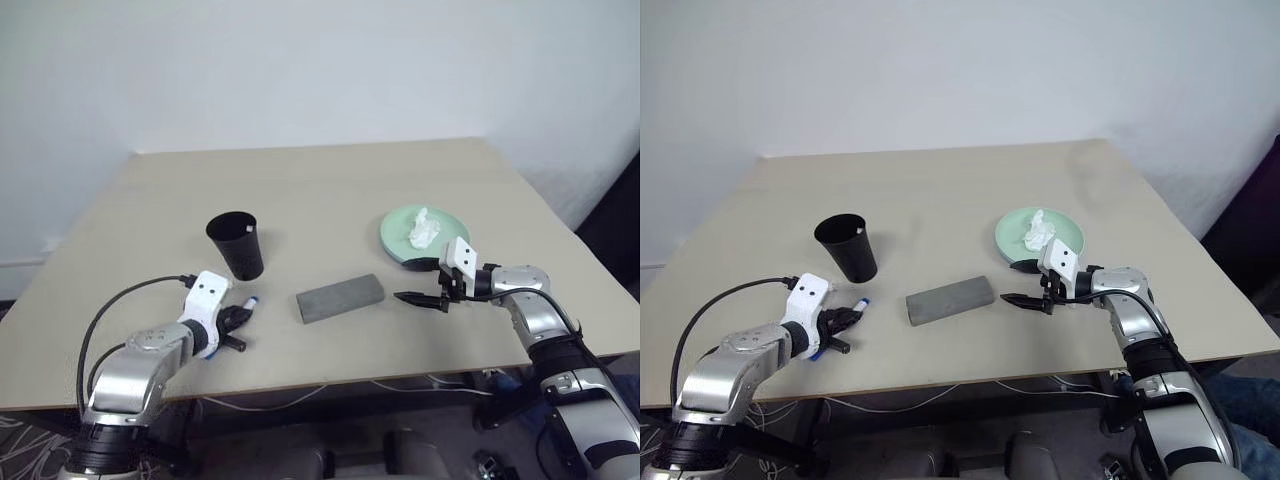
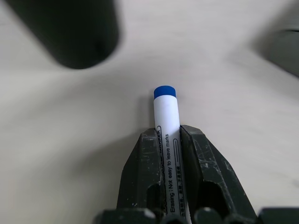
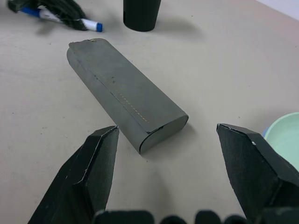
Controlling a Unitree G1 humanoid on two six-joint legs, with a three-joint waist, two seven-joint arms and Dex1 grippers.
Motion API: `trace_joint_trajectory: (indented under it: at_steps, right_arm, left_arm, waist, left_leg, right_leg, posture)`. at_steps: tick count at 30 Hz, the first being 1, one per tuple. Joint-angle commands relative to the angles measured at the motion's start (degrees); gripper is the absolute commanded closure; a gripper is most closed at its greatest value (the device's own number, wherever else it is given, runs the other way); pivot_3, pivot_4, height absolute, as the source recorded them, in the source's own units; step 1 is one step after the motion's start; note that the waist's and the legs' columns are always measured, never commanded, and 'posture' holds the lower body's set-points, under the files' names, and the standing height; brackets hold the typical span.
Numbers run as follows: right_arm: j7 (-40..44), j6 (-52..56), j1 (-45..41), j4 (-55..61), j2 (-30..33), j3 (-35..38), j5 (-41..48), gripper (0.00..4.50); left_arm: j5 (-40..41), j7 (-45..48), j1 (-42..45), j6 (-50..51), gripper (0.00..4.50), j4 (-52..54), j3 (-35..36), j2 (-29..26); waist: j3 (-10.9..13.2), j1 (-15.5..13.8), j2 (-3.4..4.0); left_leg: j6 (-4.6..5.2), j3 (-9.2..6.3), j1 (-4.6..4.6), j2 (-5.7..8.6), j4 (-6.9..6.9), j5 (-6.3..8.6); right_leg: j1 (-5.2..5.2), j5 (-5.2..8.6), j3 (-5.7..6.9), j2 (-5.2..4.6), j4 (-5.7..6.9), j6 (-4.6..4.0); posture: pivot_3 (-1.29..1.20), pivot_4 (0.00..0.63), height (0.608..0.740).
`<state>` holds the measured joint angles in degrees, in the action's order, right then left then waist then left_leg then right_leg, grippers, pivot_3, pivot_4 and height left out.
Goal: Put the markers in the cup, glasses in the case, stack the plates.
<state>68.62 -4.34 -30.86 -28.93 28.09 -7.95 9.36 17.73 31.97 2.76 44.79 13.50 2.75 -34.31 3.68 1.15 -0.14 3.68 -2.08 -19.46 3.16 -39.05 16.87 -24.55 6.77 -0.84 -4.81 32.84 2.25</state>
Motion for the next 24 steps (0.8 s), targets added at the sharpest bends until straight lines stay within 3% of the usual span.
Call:
trace_joint_trajectory:
  at_steps: [1,6,10,16,24]
  right_arm:
    - [-0.1,-1.1,-2.0,0.2,0.4,1.2,0.4,0.85]
    - [-0.2,-1.4,-3.1,-0.7,-0.2,1.1,0.2,0.85]
    - [-0.3,-1.7,-3.3,-1.1,-0.3,1.0,0.1,0.85]
    - [-0.5,-1.7,-2.9,-0.4,-0.6,1.0,0.1,0.85]
    - [-0.8,-1.3,-2.4,0.5,0.0,1.5,0.4,0.85]
  left_arm:
    - [2.6,4.0,3.3,-8.8,4.33,5.5,-0.6,2.8]
    - [2.0,3.3,10.2,-17.0,4.33,2.4,0.0,7.3]
    - [-2.4,-5.0,19.2,-28.2,4.33,-7.8,3.2,12.0]
    - [-12.7,-15.1,30.5,-52.5,4.33,-27.9,4.3,12.8]
    - [-17.1,-20.0,40.0,-69.9,4.33,-51.7,3.8,12.7]
  waist:
    - [0.0,0.0,-0.02]
    - [0.0,0.1,-0.02]
    - [0.0,0.1,-0.04]
    - [0.0,0.0,-0.05]
    - [0.0,-0.1,-0.08]
  left_leg:
    - [0.0,-0.01,-0.03,0.01,-0.04,0.0]
    - [-0.01,0.01,-0.01,0.01,-0.09,-0.01]
    - [0.13,0.01,0.01,0.01,-0.1,-0.19]
    - [0.11,-0.01,0.03,0.0,-0.07,-0.22]
    - [0.18,-0.01,-0.04,0.11,-0.08,-0.21]
  right_leg:
    - [0.0,0.0,0.0,-0.01,0.0,0.0]
    - [0.02,-0.01,-0.01,-0.01,0.01,-0.01]
    - [0.06,-0.05,-0.01,0.04,0.03,-0.06]
    - [0.07,-0.12,0.0,0.09,-0.05,-0.15]
    - [0.07,-0.14,0.0,-0.01,-0.15,-0.12]
  posture:
    - [0.0,0.0,0.74]
    - [0.0,0.0,0.74]
    - [0.0,0.0,0.74]
    - [0.0,0.0,0.74]
    - [0.0,0.0,0.74]
